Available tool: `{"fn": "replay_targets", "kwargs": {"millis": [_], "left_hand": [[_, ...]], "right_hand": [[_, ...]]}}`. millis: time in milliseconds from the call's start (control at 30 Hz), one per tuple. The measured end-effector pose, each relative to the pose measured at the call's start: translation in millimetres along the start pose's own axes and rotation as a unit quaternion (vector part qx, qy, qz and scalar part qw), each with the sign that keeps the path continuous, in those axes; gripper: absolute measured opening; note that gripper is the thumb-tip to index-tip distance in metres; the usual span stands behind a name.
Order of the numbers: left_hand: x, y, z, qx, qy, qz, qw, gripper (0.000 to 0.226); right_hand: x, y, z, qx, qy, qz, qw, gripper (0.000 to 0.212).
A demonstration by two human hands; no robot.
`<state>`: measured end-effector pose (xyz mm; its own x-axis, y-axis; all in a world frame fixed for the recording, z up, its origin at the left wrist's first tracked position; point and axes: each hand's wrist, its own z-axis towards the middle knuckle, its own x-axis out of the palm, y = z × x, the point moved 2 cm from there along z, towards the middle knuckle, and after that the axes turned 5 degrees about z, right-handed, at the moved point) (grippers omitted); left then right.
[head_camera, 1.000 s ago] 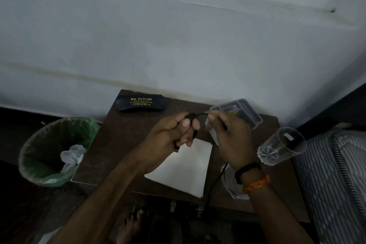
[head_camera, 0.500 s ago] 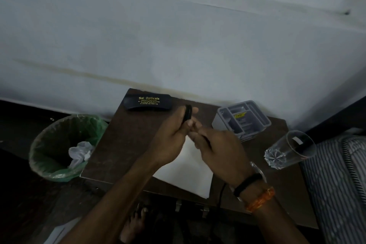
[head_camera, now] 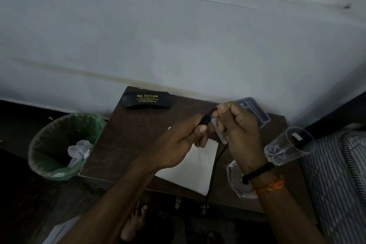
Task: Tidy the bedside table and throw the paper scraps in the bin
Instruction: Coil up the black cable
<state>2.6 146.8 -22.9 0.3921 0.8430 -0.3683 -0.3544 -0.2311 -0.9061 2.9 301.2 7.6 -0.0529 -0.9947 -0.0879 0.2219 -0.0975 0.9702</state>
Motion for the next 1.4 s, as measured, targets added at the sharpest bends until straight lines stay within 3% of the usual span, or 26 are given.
{"fn": "replay_targets", "kwargs": {"millis": [200, 433, 500, 633, 767, 900, 967, 1167, 1267, 1400], "left_hand": [[0, -9, -1, -0.014, 0.057, -0.157, 0.986, 0.026], [-9, -4, 2, -0.073, -0.081, -0.327, 0.939, 0.032], [-14, 3, 4, -0.083, -0.127, -0.314, 0.937, 0.031], [-16, 17, 5, -0.086, -0.174, -0.15, 0.969, 0.027], [-9, 19, 1, -0.089, -0.154, -0.063, 0.982, 0.029], [-11, 19, 1, -0.119, -0.137, -0.098, 0.978, 0.032], [-13, 13, 1, -0.109, -0.107, -0.101, 0.983, 0.028], [4, -6, -1, -0.058, 0.062, -0.117, 0.99, 0.03], [0, -6, 0, -0.073, 0.04, -0.201, 0.976, 0.033], [-5, -1, 1, -0.123, -0.04, -0.303, 0.944, 0.032]], "right_hand": [[-7, -12, 2, -0.045, -0.05, -0.106, 0.992, 0.027], [12, -45, -11, 0.053, 0.094, -0.231, 0.967, 0.03], [20, -44, -22, 0.053, 0.143, -0.281, 0.948, 0.033], [36, -34, -32, -0.032, 0.18, -0.374, 0.909, 0.045], [35, -11, -27, -0.089, 0.177, -0.297, 0.934, 0.039], [22, 4, -16, -0.02, 0.178, -0.091, 0.98, 0.025], [14, 5, -10, -0.014, 0.135, -0.061, 0.989, 0.025], [-2, -1, -3, -0.108, -0.002, -0.19, 0.976, 0.017], [-8, -9, -2, -0.103, -0.036, -0.233, 0.966, 0.02], [-11, -34, -4, -0.011, 0.056, -0.313, 0.948, 0.03]]}}
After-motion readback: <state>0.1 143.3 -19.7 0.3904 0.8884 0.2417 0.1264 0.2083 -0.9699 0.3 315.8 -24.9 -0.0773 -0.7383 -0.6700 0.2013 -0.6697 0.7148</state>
